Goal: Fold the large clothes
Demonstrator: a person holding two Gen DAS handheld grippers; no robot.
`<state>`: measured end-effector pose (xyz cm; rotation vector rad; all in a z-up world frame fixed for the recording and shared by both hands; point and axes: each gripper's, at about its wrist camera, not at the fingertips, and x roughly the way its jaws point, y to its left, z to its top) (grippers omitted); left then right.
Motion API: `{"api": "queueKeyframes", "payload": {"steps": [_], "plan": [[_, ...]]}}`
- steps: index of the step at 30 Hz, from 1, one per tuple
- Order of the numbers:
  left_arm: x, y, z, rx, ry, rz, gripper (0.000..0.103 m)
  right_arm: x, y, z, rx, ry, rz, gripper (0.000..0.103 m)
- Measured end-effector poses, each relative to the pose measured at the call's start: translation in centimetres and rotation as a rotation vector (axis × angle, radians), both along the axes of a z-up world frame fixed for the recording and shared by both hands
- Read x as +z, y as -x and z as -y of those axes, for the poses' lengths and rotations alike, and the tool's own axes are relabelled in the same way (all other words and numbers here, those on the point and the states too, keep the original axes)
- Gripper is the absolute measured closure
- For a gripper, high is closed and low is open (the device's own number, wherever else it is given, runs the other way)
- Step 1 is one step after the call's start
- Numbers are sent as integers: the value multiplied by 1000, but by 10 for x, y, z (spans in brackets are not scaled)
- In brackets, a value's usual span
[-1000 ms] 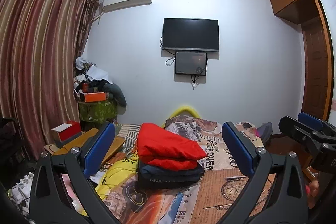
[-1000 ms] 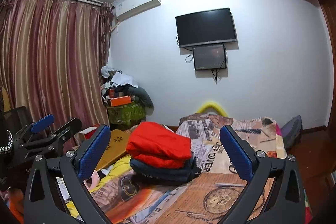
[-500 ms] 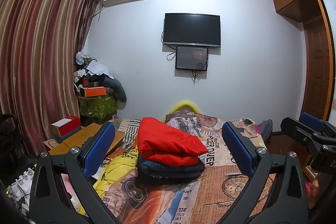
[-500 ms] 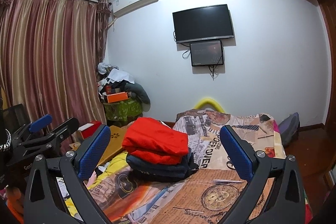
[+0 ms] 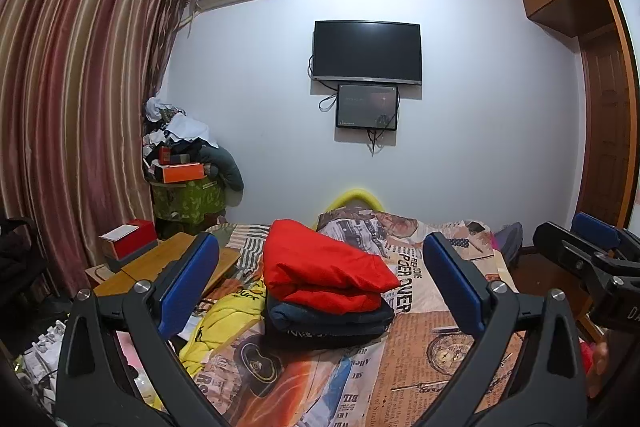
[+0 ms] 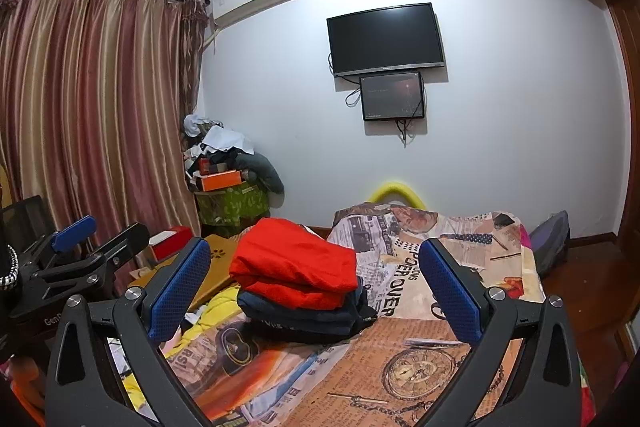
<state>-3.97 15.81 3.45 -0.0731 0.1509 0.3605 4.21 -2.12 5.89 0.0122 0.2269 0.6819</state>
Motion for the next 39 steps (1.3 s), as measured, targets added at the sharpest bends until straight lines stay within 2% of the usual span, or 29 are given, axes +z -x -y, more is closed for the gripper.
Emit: {"api": "queueKeyframes", "payload": {"steps": [39], "plan": [[-7, -15, -2, -53, 29, -32, 0, -5, -8, 4, -18, 18, -22, 0]]}}
